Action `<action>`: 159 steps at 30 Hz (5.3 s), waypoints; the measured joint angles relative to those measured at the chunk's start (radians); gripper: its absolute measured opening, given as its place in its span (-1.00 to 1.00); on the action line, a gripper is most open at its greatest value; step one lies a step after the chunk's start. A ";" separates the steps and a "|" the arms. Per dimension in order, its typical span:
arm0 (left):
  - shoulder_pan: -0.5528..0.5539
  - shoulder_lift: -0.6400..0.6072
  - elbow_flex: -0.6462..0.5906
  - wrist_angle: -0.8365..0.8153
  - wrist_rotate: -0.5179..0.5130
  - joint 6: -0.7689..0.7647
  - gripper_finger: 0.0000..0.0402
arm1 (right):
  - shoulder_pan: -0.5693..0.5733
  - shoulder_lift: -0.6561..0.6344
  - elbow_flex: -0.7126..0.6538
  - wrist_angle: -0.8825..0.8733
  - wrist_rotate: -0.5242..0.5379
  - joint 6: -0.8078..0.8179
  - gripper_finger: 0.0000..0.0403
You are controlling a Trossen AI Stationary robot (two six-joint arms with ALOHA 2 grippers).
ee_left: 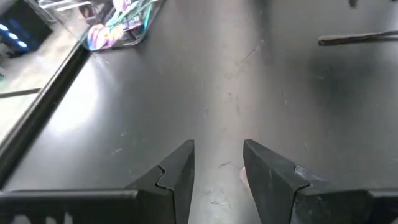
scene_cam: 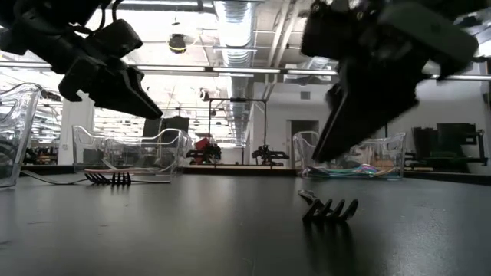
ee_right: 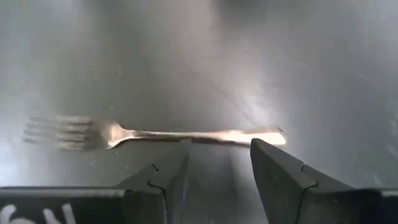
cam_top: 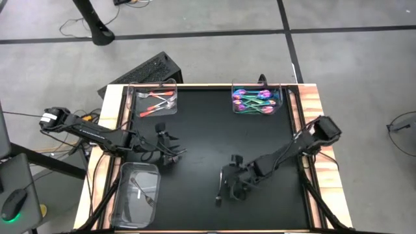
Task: Sort silverware by color (type)
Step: Put the black fork into bottom transparent bin
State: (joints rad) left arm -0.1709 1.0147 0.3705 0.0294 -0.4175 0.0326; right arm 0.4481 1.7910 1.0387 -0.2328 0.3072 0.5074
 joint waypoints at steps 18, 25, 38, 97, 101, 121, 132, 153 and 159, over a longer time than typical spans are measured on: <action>0.002 0.000 0.000 0.033 -0.016 0.052 -0.37 | -0.037 0.084 0.161 -0.100 -0.291 -0.870 -0.16; 0.002 0.000 0.000 0.028 -0.019 0.053 -0.37 | -0.072 0.084 0.161 -0.071 -0.328 -0.936 -0.16; 0.002 0.000 0.000 0.020 -0.041 0.045 -0.37 | -0.085 0.213 0.224 -0.107 -0.421 -1.032 -0.18; 0.343 0.323 -0.066 0.959 0.282 -0.019 0.05 | -0.554 0.082 -0.298 1.425 -0.200 -0.463 -0.95; 0.374 0.426 -0.006 1.003 0.312 -0.016 0.05 | -0.596 0.151 -0.261 1.489 -0.245 -0.465 -0.95; 0.437 0.522 0.111 0.994 0.303 -0.037 -0.33 | -0.611 0.209 -0.207 1.497 -0.260 -0.550 -0.95; 0.434 0.521 0.097 0.966 0.313 0.011 -0.99 | -0.607 0.209 -0.206 1.482 -0.247 -0.588 -0.94; 0.418 -0.272 0.322 -0.544 0.346 -0.317 -1.00 | -0.592 0.207 -0.206 1.474 -0.230 -0.358 -0.48; 0.379 -0.388 0.402 -0.682 0.283 -0.368 -1.00 | -0.586 0.207 -0.199 1.456 -0.230 -0.297 -0.48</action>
State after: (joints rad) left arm 0.2081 0.6262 0.7727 -0.6530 -0.1342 -0.3356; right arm -0.1378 1.9980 0.8396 1.2231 0.0772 0.2103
